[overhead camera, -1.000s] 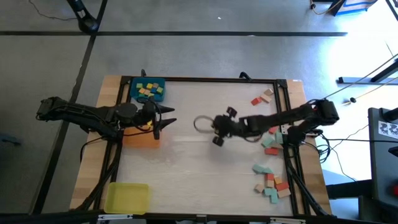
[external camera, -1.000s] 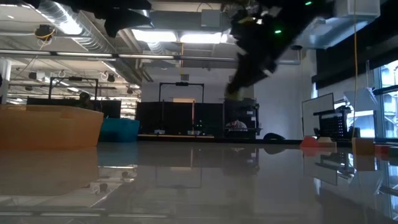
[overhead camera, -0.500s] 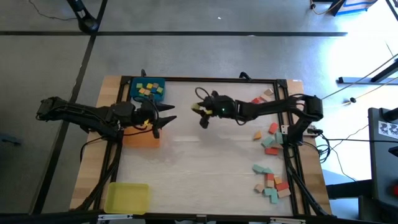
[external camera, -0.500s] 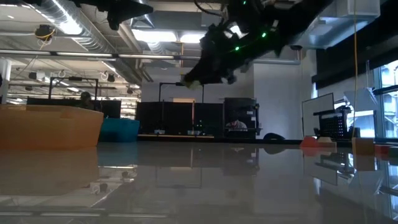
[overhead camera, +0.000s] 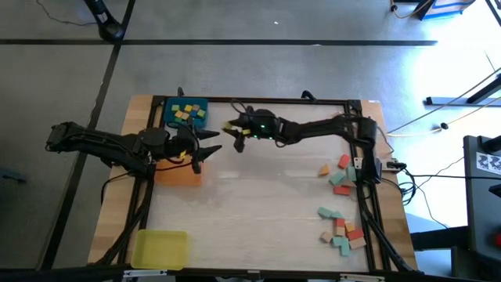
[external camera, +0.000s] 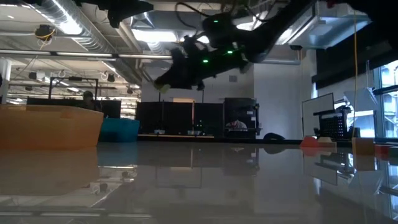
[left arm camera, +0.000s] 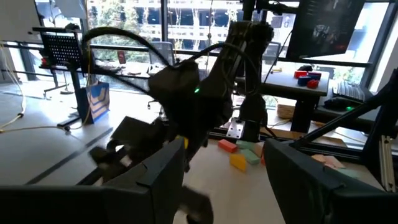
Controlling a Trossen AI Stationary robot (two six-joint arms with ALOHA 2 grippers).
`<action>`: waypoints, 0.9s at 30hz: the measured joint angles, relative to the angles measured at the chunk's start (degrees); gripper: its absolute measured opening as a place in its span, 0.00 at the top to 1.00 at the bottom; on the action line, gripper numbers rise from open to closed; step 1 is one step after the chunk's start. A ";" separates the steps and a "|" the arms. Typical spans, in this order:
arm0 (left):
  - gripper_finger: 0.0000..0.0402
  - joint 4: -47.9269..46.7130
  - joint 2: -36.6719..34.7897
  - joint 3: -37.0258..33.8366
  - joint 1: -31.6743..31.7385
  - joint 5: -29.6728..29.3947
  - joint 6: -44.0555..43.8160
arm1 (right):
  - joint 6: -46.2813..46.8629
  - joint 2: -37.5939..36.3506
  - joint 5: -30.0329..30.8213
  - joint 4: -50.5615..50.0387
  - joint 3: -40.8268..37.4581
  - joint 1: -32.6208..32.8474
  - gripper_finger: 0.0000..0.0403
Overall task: Sort blocks by size
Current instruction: Put the light green cube block into the blue bin
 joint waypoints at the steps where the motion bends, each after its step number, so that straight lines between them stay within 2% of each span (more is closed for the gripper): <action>1: 0.49 0.00 0.00 0.00 0.00 0.00 0.01 | -0.42 1.48 -0.30 -0.51 2.31 0.04 0.65; 6: 0.49 0.35 0.00 0.00 0.00 0.00 0.00 | -0.88 8.22 -1.57 -4.13 13.29 -0.32 0.65; 21: 0.49 1.02 0.00 0.00 0.28 0.02 1.16 | -0.60 31.22 -5.58 -6.87 48.38 -4.23 0.65; 27: 0.49 0.90 0.00 0.00 0.35 0.02 1.31 | -0.76 37.63 -4.28 -7.05 55.72 -4.89 0.65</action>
